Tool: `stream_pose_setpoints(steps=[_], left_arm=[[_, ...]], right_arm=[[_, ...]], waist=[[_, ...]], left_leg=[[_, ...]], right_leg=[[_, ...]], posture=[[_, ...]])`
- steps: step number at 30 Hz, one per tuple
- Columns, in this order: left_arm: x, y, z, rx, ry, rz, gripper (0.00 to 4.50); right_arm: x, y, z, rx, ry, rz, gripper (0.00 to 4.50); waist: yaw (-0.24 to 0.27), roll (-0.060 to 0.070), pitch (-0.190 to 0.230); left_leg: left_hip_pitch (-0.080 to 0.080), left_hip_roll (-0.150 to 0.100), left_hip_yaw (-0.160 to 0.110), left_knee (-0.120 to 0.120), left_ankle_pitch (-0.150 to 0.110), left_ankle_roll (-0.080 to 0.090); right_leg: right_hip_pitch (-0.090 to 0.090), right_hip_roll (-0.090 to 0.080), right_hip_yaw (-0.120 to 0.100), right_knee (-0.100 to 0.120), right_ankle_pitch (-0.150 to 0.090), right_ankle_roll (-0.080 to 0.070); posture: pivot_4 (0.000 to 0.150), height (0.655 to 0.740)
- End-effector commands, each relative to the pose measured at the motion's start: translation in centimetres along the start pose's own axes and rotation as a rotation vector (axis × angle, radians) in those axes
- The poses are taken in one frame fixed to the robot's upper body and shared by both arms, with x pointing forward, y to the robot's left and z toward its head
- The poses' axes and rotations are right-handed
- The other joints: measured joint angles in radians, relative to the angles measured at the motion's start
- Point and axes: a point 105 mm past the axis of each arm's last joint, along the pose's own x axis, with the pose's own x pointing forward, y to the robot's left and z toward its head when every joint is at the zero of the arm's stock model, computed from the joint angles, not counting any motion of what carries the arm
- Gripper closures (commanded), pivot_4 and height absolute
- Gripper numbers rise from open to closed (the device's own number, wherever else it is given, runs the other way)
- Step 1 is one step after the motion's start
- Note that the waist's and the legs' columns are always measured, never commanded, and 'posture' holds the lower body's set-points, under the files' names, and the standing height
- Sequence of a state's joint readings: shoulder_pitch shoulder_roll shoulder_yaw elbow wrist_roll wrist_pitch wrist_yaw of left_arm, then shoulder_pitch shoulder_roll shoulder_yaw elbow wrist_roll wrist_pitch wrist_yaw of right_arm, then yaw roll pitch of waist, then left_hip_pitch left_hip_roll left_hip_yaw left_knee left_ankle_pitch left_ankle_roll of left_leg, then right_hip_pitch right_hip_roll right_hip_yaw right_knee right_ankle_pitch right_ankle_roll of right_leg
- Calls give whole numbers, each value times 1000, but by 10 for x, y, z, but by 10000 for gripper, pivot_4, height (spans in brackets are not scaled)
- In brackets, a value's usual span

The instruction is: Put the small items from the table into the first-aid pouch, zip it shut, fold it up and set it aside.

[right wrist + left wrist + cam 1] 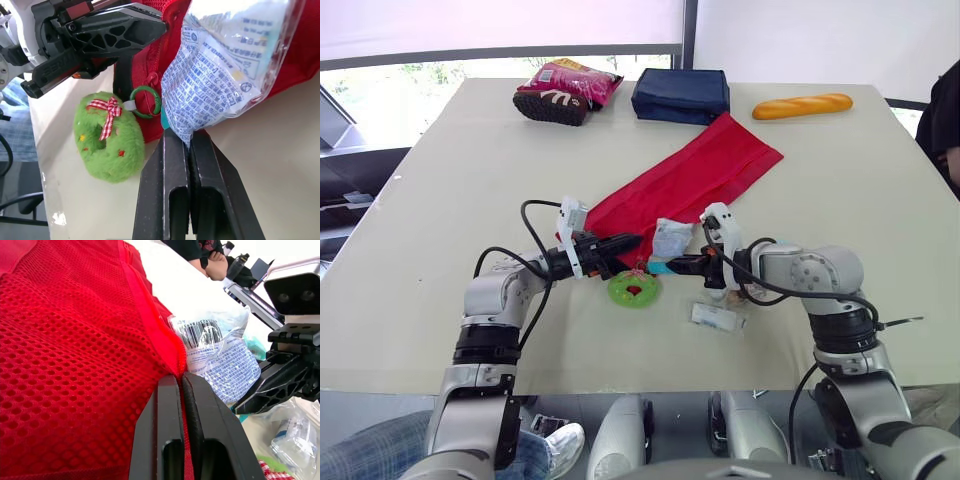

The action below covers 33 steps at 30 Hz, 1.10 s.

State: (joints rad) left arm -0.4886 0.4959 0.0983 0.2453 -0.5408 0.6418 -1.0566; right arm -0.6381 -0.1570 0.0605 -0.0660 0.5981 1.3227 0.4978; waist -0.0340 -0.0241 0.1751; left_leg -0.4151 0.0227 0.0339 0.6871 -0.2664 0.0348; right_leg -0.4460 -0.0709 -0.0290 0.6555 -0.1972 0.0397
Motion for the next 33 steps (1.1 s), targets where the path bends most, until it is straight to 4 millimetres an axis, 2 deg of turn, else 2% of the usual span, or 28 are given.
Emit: stream_pose_setpoints(steps=[1,10,20,33], left_arm=[[-1,-4,23,71,-66,-17,45000],[0,-8,22,79,-83,-29,45000],[8,-28,7,83,-19,-133,45000],[14,-34,1,75,-1,-168,45000]], right_arm=[[-1,-1,-13,63,53,30,44712],[2,1,-23,106,96,50,44712],[23,0,3,88,51,41,44712],[38,15,47,83,-133,60,44712]], waist=[[0,0,0],[1,0,0],[-3,0,0],[-4,0,0]], left_leg=[[0,0,0,0,0,0],[0,0,0,0,0,0],[0,0,0,0,0,0],[-1,0,0,0,0,0]], right_leg=[[0,0,0,0,0,0],[0,0,0,0,0,0],[0,0,0,1,0,0],[0,0,-1,0,0,0]], posture=[[1500,7164],[1500,7164],[1500,7164],[1500,7164]])
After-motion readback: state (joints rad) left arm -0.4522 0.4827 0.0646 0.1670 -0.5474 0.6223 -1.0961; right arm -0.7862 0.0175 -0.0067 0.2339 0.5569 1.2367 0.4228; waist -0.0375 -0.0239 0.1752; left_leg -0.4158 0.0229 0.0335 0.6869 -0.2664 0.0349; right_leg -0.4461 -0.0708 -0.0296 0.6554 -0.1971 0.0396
